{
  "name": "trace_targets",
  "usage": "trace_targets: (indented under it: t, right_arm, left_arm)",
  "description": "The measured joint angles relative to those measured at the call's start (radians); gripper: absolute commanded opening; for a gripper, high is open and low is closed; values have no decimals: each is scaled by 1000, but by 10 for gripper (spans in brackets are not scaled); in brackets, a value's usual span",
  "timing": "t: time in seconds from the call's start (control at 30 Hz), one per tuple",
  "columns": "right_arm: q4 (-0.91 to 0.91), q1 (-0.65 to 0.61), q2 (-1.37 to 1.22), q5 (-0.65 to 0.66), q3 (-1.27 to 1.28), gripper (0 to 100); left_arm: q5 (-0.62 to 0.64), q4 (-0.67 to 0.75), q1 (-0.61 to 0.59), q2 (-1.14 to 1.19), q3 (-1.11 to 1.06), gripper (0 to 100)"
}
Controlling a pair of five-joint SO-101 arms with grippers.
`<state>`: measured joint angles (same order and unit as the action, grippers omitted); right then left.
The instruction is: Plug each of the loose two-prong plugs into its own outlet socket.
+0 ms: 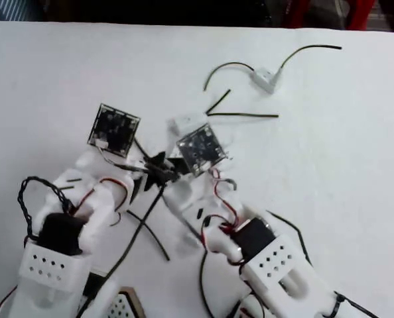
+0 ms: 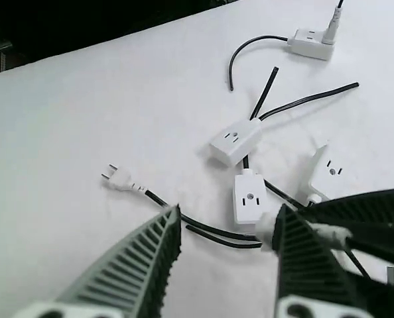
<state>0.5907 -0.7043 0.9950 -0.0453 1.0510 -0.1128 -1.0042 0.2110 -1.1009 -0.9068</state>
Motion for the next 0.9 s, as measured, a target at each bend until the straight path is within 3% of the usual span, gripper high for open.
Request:
trace_targets:
  t: [0.23, 0.43, 0.7, 0.9]
  right_arm:
    - [-40, 167, 2, -2, -2, 16]
    - [-157, 334, -26, -112, -2, 16]
    - [-384, 454, -290, -215, -3, 16]
    - [-402, 529, -457, -290, -66, 16]
  left_arm:
    - [-3, -9, -126, 3, 23, 305]
    - [-40, -115, -160, 18, 75, 308]
    - [-97, -230, -161, 325, 298, 307]
    - [-137, -230, -126, 600, 370, 308]
